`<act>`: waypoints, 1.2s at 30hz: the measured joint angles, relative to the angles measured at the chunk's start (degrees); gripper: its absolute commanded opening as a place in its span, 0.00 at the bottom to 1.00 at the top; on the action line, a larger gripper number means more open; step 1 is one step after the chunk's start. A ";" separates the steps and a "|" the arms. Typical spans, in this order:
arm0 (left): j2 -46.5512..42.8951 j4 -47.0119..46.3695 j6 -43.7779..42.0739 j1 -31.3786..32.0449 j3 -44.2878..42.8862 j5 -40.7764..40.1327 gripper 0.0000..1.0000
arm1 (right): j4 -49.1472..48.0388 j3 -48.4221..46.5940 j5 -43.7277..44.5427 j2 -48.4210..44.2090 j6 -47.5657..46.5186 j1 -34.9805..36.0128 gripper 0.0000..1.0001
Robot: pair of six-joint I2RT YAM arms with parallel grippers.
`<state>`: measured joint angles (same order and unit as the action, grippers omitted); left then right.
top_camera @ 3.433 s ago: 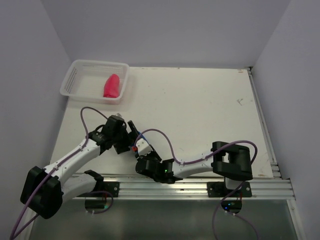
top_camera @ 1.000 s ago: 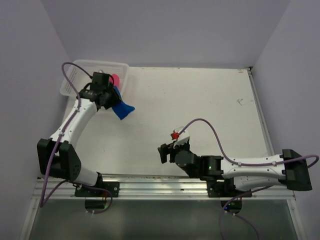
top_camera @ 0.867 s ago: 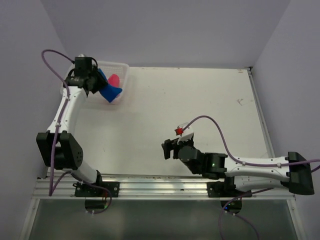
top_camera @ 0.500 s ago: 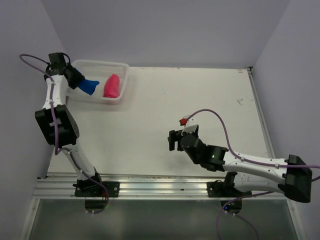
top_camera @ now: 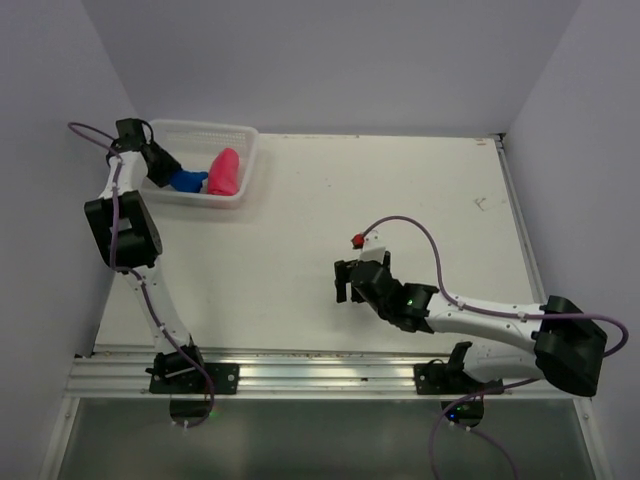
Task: Roll the towels
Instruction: Place the rolled towel into the container
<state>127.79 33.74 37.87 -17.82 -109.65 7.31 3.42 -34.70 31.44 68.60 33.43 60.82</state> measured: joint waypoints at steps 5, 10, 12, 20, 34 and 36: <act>2.86 -1.62 0.04 -0.04 0.00 0.26 0.44 | -0.26 -0.24 -1.66 3.15 0.00 -1.60 0.82; 4.46 -2.43 0.17 -0.07 0.02 0.42 0.57 | -0.48 -0.90 -2.84 4.55 0.00 -2.56 0.83; 4.52 -2.93 0.31 -0.07 0.04 0.42 0.58 | -0.63 -1.22 -3.06 4.70 0.00 -2.89 0.83; 4.52 -4.15 0.26 -0.20 0.79 0.44 0.69 | -0.90 -1.73 -4.04 5.27 0.00 -3.52 0.84; 4.42 -4.94 0.52 -0.87 1.60 1.46 1.00 | -0.83 -2.69 -4.02 5.27 -0.02 -3.89 0.88; 4.37 -4.92 0.55 -0.87 1.57 1.53 1.00 | -0.79 -2.91 -4.02 5.27 -0.02 -3.89 0.89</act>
<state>132.16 28.82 38.41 -18.70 -108.07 8.84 2.63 -37.60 27.42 73.87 33.41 56.93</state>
